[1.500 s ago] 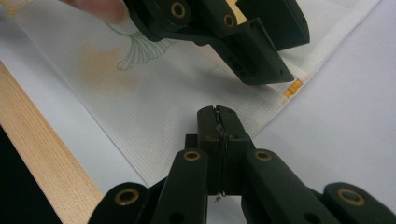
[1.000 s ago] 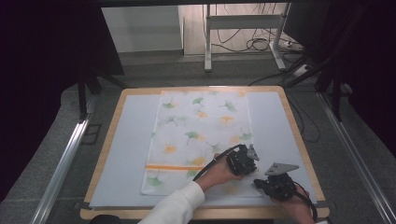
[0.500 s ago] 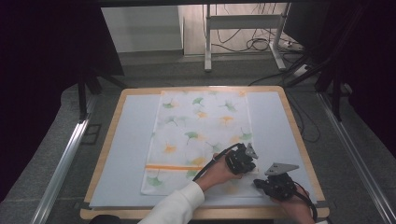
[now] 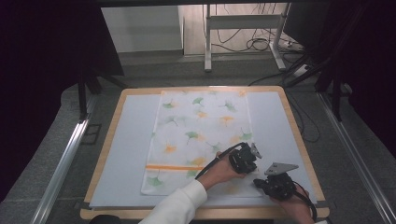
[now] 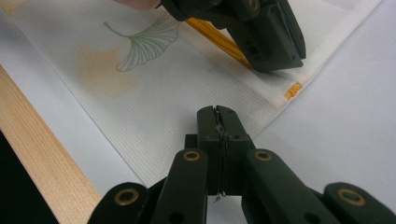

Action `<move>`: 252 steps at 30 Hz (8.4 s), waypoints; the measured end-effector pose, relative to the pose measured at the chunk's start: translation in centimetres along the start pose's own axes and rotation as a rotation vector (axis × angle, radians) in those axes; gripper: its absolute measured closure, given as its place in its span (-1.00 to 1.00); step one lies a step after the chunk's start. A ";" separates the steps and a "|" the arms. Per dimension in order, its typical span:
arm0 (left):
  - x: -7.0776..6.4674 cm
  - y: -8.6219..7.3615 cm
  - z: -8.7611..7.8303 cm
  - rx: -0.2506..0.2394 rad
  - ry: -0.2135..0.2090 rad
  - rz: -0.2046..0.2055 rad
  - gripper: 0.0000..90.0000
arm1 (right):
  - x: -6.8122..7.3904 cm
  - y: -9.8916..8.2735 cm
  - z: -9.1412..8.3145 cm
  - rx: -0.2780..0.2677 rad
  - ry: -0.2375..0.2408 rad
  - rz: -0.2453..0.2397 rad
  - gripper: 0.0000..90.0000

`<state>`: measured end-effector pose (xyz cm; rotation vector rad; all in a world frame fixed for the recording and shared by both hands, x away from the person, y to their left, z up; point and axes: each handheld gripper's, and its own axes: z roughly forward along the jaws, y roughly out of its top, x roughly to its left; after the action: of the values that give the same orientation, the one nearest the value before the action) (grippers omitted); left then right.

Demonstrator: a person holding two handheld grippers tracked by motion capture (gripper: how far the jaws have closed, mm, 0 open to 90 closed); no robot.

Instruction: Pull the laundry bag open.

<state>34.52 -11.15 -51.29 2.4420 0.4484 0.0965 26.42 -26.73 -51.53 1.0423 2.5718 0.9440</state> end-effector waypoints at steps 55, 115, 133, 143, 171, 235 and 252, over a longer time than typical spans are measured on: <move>-0.4 -1.5 -0.6 -0.045 0.072 -0.025 1.00 | -2.5 1.1 0.9 -0.017 -0.018 0.166 0.99; 0.3 -4.7 -3.2 -0.021 0.126 -0.039 1.00 | -2.3 1.1 0.9 -0.014 -0.022 0.150 0.99; 0.8 -6.1 -4.3 -0.014 0.149 -0.055 1.00 | -2.3 1.1 0.8 -0.012 -0.022 0.145 0.99; 1.2 -7.2 -5.1 -0.009 0.162 -0.069 1.00 | -2.3 1.1 0.8 -0.014 -0.023 0.141 0.99; 1.8 -9.8 -6.9 -0.007 0.190 -0.092 1.00 | -2.3 1.1 0.8 -0.014 -0.026 0.136 0.99; 2.9 -15.3 -10.8 -0.014 0.235 -0.174 1.00 | -2.2 1.1 0.8 -0.012 -0.029 0.129 0.99; 3.4 -17.4 -12.3 -0.020 0.246 -0.201 1.00 | -2.2 1.0 0.7 -0.014 -0.028 0.130 0.99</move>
<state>30.43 9.96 -52.39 2.3601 0.7948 0.3161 28.90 -27.34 -51.53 1.2229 2.4965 0.9681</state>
